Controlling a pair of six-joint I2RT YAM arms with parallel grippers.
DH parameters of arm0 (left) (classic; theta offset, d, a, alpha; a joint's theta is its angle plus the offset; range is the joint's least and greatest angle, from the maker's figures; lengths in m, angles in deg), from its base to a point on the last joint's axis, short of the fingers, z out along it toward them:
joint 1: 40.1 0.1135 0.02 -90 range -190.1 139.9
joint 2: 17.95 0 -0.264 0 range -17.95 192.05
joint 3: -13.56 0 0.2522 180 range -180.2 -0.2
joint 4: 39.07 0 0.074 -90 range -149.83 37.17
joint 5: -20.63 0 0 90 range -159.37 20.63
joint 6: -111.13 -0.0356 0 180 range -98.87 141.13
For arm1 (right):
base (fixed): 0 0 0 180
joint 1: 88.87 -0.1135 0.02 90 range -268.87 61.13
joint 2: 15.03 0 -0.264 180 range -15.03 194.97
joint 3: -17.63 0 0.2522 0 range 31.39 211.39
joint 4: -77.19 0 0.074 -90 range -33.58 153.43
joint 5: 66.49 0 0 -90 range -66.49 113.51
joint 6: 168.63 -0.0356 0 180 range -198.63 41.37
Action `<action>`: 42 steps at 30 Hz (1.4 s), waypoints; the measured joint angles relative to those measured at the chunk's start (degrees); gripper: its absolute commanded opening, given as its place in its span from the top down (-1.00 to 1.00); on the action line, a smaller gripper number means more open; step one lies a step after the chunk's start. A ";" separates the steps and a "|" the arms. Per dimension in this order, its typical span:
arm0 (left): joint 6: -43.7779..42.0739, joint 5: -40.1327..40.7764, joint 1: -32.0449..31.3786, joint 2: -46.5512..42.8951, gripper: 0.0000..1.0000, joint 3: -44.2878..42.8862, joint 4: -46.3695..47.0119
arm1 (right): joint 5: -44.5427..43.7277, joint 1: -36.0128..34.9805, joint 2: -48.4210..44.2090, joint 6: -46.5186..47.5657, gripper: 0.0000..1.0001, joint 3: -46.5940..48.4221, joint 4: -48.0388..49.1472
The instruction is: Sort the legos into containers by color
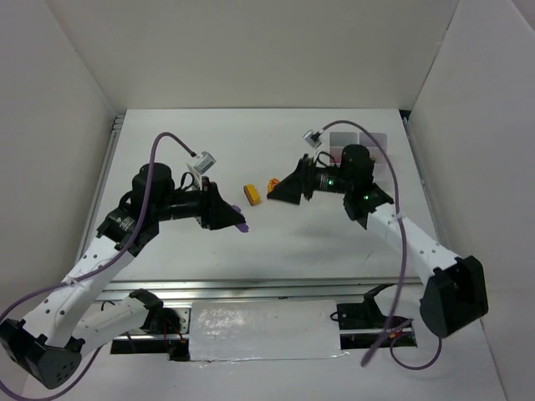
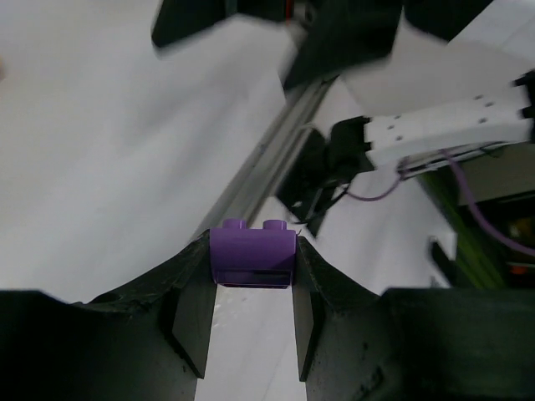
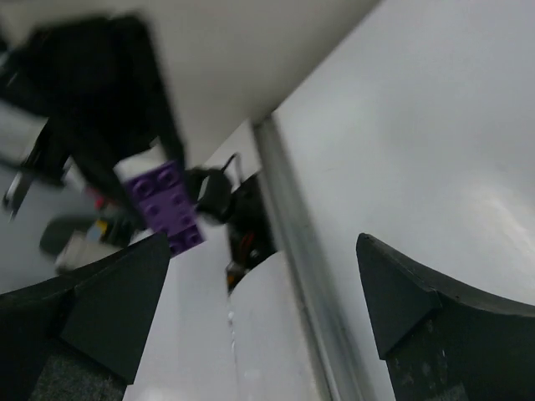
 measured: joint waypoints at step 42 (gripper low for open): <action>10.08 -11.96 0.20 1.62 -0.99 -1.49 15.02 | 2.16 -23.52 -5.57 -1.95 1.00 -2.21 12.79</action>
